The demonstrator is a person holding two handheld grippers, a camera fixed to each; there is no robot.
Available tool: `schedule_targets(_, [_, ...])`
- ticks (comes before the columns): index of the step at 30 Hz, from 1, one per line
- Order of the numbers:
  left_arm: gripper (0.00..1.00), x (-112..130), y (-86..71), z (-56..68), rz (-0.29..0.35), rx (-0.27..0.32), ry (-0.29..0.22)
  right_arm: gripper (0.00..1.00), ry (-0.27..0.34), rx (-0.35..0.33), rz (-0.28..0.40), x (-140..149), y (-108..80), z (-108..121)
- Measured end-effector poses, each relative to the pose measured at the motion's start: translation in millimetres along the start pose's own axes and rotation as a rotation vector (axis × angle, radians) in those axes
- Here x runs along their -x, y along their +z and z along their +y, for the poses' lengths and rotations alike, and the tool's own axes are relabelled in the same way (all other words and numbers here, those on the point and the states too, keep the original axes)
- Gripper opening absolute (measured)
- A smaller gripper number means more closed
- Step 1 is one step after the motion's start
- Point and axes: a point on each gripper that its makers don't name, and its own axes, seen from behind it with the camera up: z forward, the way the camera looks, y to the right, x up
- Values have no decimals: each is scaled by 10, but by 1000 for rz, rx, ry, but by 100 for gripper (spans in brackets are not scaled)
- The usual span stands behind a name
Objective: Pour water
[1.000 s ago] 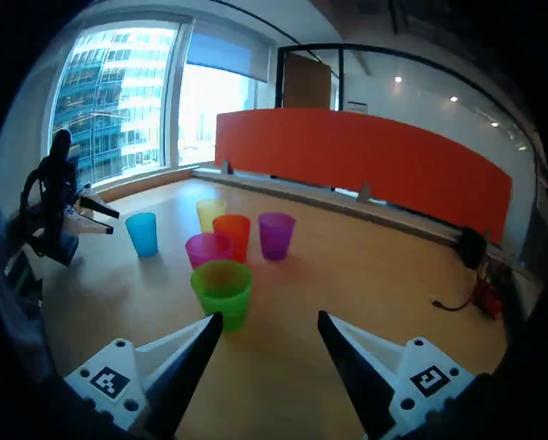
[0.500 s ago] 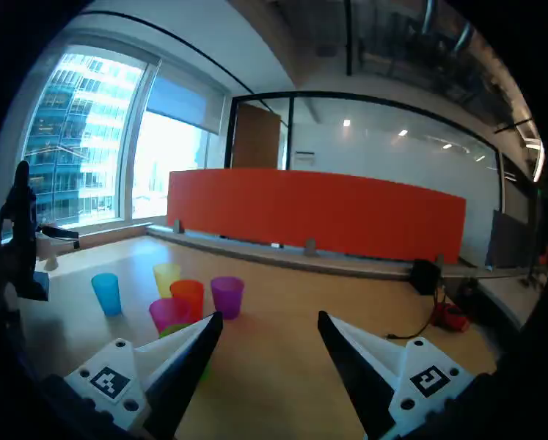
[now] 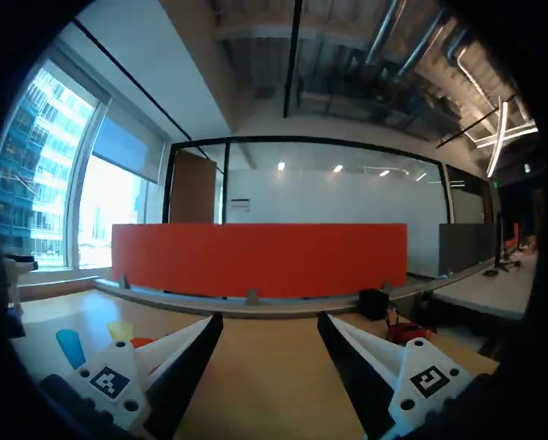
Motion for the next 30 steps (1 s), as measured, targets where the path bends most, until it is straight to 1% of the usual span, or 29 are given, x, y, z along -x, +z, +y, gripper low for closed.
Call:
schedule_targets(3, [87,-10,4,-15,4,-14,-11,100,9,18,18,-47,0,7])
schedule_targets(6, [87,3,29,-12,2,-18,-17,100,9,23,21,-59,-10,-2])
schedule_targets(9, [87,18,52,-17,-1,-20,-23,100,-4,29,24,-69,-30,-3])
schedule_targets(15, [87,106,34,-80,-4,-45,-30,100,-41,51,26,-47,-81,-10])
schedule_targets(18, [87,143,38,-118,-11,-58,-23,100,-51,56,24,-31,-95,-9])
schedule_targets(24, [87,122,12,-208,1,-97,11,100,-62,60,17,-33,-121,12])
schedule_targets(30, [87,214,-10,-284,-1,-138,52,100,-55,62,2,-11,-135,35])
